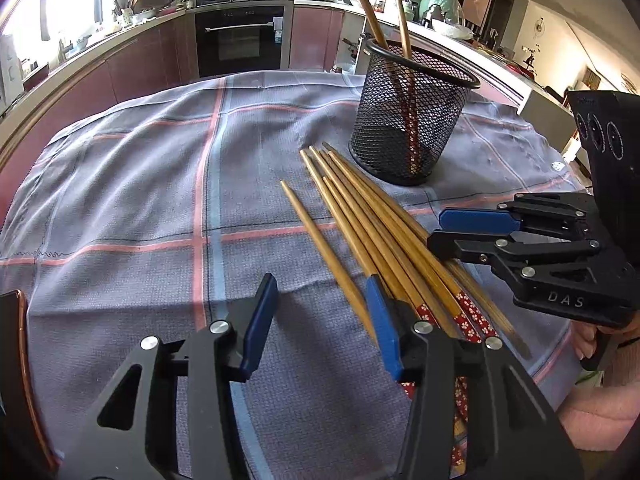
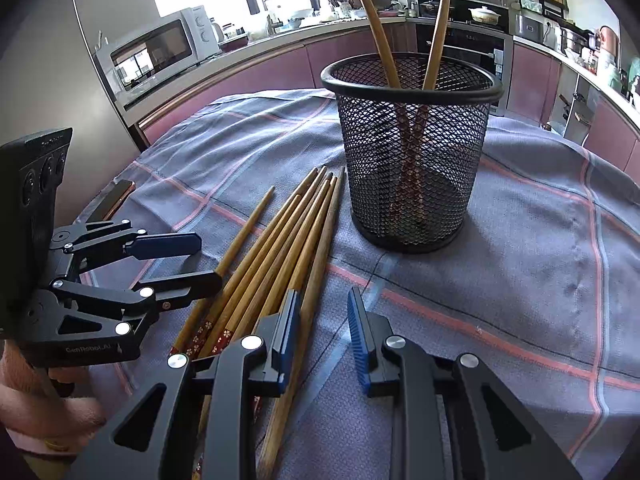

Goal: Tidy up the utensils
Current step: 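Move both tools back down to the chopstick bundle, then grasp one chopstick with the right tool while the left tool grasps another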

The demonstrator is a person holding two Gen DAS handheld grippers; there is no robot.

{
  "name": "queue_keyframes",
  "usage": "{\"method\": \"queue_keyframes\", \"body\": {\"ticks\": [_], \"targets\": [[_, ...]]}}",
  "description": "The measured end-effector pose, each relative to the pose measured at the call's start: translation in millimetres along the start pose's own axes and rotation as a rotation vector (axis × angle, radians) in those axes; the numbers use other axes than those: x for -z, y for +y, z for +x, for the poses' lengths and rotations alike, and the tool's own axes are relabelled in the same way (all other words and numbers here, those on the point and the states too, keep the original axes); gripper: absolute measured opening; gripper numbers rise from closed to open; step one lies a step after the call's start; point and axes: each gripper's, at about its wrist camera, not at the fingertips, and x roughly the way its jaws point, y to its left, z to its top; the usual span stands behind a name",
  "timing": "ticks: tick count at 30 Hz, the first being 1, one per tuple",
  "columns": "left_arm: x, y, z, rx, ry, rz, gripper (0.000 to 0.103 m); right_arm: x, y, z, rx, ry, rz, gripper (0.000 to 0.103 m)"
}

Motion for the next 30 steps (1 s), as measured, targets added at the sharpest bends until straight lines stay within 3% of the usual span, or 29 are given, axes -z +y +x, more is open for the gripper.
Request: {"method": "queue_keyframes", "body": {"ticks": [6, 11, 16, 22, 30], "targets": [[-5.7, -1.1, 5.6, 0.000, 0.004, 0.000, 0.043, -4.2, 5.4, 6.3, 0.021, 0.005, -0.009, 0.023], [-9.9, 2.6, 8.2, -0.015, 0.005, -0.021, 0.033, -9.9, 9.4, 12.5, 0.040, 0.004, -0.019, 0.023], [-13.3, 5.7, 10.4, -0.028, 0.009, -0.034, 0.017, -16.0, 15.6, 20.1, 0.063, -0.001, -0.039, 0.022], [-13.8, 7.2, 11.0, -0.025, 0.012, -0.047, 0.017, -17.3, 13.2, 21.2, 0.059, 0.001, -0.035, 0.009], [-13.2, 8.2, 11.8, -0.019, 0.011, -0.064, 0.017, -16.0, 4.5, 17.3, 0.025, -0.004, 0.016, 0.007]]}}
